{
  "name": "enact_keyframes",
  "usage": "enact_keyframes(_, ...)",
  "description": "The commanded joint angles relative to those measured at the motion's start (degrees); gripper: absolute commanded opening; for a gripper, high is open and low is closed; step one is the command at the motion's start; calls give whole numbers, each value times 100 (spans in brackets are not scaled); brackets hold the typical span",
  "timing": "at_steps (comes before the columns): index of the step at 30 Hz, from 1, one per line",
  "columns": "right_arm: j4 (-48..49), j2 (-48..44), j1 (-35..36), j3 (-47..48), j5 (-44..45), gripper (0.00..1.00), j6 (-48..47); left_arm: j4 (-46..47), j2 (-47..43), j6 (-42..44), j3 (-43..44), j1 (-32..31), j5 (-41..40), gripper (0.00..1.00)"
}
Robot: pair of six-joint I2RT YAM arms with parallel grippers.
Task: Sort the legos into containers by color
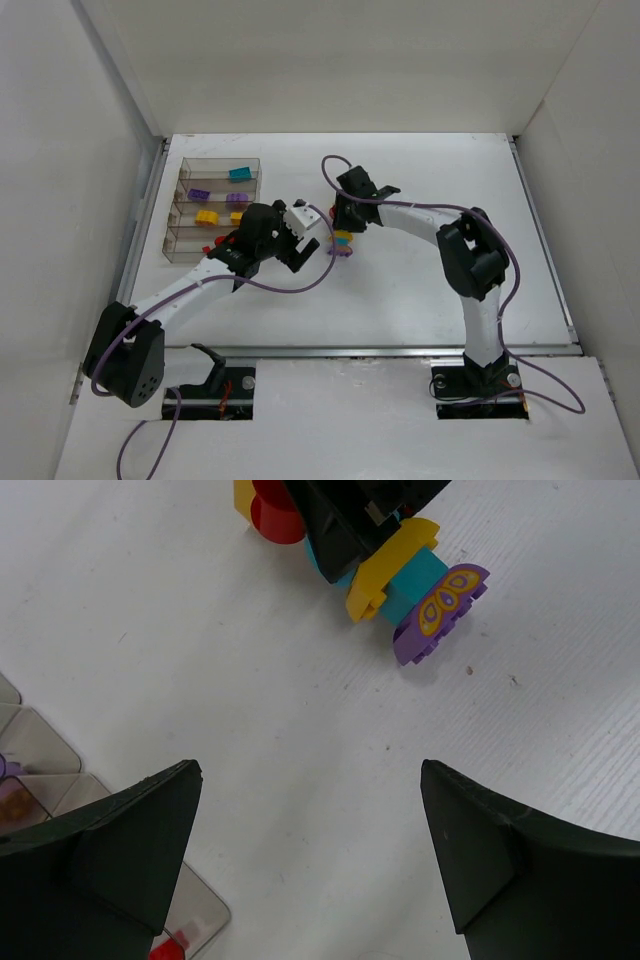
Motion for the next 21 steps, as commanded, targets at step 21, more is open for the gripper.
enact_keyframes(21, 1410, -2582, 264, 371, 163, 0, -941, 322, 351, -2337, 2124, 249, 2123, 100)
